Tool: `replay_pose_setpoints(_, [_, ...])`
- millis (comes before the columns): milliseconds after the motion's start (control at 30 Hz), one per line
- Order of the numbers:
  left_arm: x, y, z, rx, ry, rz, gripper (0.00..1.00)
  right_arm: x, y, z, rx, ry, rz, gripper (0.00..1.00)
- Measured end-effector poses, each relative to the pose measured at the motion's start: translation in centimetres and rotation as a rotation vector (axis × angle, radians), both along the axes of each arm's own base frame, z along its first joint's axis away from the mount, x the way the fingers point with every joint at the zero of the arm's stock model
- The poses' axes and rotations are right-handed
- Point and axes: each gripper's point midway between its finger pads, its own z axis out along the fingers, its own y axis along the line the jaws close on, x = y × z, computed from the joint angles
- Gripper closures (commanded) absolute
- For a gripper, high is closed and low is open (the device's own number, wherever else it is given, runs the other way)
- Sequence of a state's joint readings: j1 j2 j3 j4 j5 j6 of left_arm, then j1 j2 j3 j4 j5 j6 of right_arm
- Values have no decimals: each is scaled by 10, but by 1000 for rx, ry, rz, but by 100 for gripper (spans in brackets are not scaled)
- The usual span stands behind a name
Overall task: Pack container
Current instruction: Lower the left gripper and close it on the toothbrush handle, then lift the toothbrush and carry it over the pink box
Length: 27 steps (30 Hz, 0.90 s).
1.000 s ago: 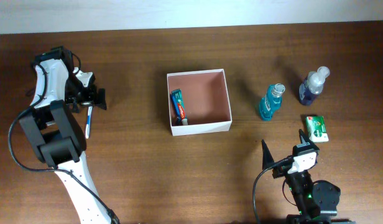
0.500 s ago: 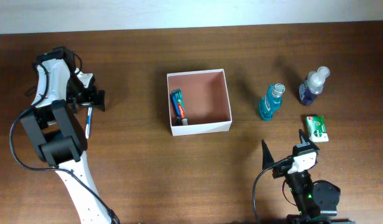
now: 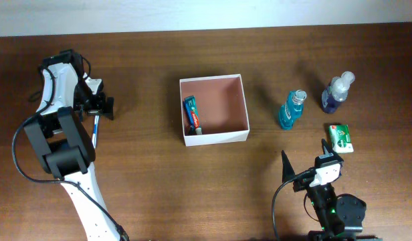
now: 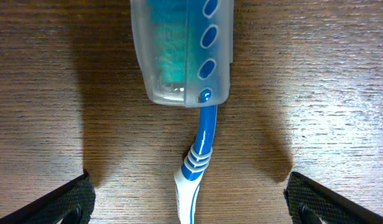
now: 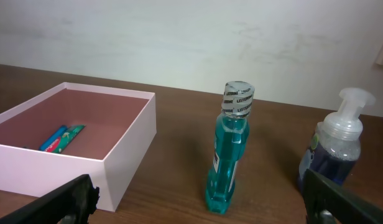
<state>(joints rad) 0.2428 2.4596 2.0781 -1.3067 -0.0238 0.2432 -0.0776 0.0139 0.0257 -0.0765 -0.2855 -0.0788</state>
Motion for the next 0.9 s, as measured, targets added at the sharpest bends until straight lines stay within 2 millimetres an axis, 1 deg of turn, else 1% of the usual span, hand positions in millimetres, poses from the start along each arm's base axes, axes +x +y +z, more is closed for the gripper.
replay_pose_setpoints(200, [0,0,0,6,1,-3,6,0,0,0,0,0,0,2])
replay_pose_setpoints(333, [0,-3,-1,26,9,-17,7,0,0,0,0,0,0,2])
replay_pose_setpoints(367, [1,-5,-1,30,10,-23,20,0,0,0,0,0,0,2])
replay_pose_setpoints(433, [2,-8,-1,32,10,-28,37,0,0,0,0,0,0,2])
replay_pose_setpoints(467, [2,-10,-1,31,11,-34,43,0,0,0,1,0,0,2])
replay_pose_setpoints(533, [2,-12,-1,33,10,-35,46,0,0,0,0,0,0,2])
replay_pose_setpoints(733, [2,-13,0,34,12,-22,46,0,0,0,0,0,0,2])
replay_pose_setpoints(833, [2,-13,0,35,12,-18,65,0,0,0,0,0,0,2])
replay_pose_setpoints(900, [2,-13,0,35,13,-12,73,0,0,0,0,0,0,2])
